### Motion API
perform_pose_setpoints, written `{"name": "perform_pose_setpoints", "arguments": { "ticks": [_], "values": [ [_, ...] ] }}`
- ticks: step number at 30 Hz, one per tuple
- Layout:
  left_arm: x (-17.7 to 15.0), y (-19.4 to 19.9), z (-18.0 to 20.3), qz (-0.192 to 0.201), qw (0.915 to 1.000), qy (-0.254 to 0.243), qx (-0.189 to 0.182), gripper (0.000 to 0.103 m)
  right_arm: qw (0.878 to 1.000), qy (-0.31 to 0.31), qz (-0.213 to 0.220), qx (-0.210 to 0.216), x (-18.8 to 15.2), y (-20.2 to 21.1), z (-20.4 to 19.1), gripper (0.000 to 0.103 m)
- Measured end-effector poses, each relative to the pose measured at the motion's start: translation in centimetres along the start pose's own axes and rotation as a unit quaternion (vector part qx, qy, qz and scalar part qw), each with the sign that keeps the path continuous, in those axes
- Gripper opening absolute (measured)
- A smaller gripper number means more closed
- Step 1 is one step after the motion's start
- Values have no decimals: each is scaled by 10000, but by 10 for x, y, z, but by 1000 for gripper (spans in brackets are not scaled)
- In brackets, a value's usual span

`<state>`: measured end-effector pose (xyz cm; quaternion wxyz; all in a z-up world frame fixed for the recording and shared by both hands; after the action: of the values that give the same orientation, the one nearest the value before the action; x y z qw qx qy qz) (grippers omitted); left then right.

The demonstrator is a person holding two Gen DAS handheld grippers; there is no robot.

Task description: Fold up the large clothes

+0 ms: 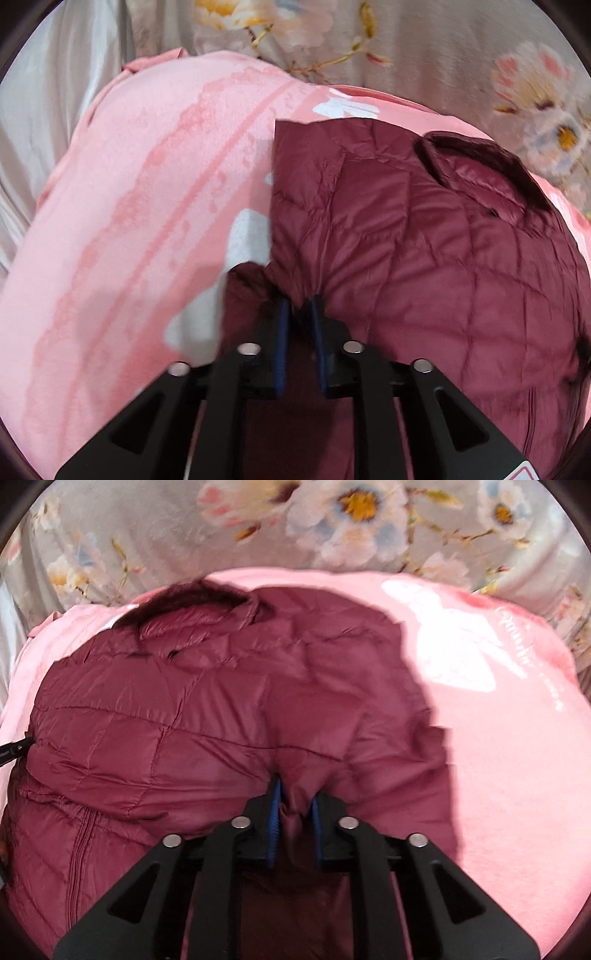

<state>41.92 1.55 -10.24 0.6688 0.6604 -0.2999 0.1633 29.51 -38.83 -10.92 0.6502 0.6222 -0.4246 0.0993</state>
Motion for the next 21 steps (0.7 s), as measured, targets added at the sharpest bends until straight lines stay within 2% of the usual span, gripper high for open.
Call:
{"name": "perform_pose_setpoints", "arguments": {
  "ticks": [1, 4, 6, 10, 12, 15, 19, 21],
  "values": [
    [-3, 9, -1, 23, 10000, -79, 3, 28, 9999, -36, 141, -74, 4, 12, 7, 22],
    [-3, 34, 0, 110, 9996, -242, -33, 28, 9987, -131, 484, -116, 21, 39, 13, 25],
    [5, 51, 9, 251, 9992, -280, -110, 28, 9983, -180, 541, 123, 29, 49, 1, 25],
    [31, 70, 62, 452, 9966, -448, -528, 28, 9964, -30, 234, 814, 29, 43, -59, 26],
    [37, 62, 91, 376, 9953, -555, -693, 29, 9957, 107, 135, 907, 24, 33, -82, 25],
    [37, 41, 122, 194, 9951, -678, -693, 29, 9955, 242, -86, 911, 12, 6, -111, 24],
    [26, 8, 137, 32, 9961, -653, -593, 29, 9972, 224, -224, 677, -5, -26, -114, 24],
    [19, -9, 136, -37, 9968, -550, -587, 29, 9969, 100, -311, 721, -13, -35, -110, 22]
  ]
}}
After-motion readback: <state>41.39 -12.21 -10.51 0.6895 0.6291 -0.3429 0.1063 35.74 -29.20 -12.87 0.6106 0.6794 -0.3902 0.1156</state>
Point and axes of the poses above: each gripper's, at about its wrist camera, not at the fingertips, and y roughly against the way its jaws point, z to its right, x to its top, the point moved 9 cm from there along -y, roughly the way its jaws point, and after that the axes turned 10 degrees about -y, right-handed, at the moved point
